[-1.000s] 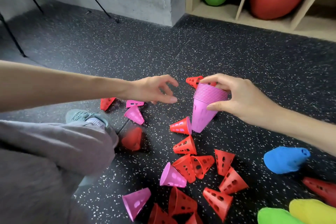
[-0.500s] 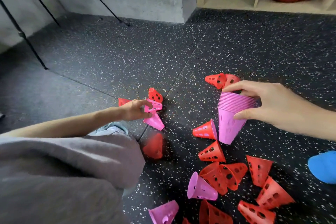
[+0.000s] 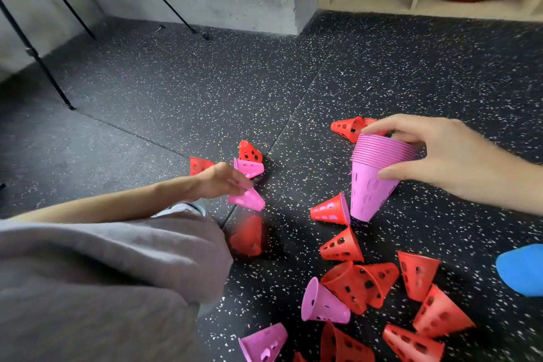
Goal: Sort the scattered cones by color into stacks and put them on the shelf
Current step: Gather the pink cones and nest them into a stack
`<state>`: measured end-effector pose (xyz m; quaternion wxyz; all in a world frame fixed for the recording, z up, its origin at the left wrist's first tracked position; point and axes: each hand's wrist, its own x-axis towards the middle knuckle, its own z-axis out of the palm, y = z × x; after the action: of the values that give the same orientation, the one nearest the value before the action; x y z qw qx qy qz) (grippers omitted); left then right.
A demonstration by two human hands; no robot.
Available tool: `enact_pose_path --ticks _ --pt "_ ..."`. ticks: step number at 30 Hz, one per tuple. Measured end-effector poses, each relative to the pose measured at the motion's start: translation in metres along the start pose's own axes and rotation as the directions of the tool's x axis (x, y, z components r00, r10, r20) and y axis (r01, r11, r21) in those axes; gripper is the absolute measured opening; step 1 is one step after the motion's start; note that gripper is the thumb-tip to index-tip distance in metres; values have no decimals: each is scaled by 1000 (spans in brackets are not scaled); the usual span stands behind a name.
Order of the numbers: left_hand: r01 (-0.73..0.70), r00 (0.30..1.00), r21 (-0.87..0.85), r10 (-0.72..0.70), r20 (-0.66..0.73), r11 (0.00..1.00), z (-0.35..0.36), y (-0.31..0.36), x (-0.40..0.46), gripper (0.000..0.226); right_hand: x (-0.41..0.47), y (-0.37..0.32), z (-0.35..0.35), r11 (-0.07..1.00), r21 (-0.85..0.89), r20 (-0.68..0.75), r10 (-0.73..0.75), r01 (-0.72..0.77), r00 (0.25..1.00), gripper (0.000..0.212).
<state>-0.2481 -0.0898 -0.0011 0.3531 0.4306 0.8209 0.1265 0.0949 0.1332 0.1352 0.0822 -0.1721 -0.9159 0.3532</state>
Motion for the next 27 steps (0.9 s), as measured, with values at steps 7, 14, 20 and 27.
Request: enact_pose_path --ticks 7,14,20,27 --pt "-259 961 210 273 -37 943 -55 118 -47 25 -7 -15 -44 999 -32 -127 -35 31 991 58" --pt "-471 881 138 471 35 871 -34 234 -73 31 -16 -25 -91 998 -38 -308 -67 58 949 59" --pt "-513 859 121 506 83 850 12 254 -78 30 -22 -17 -114 999 -40 -361 -23 10 932 61" --pt "-453 892 129 446 77 882 8 245 -70 15 -19 -22 -112 1000 -6 -331 4 -7 944 62"
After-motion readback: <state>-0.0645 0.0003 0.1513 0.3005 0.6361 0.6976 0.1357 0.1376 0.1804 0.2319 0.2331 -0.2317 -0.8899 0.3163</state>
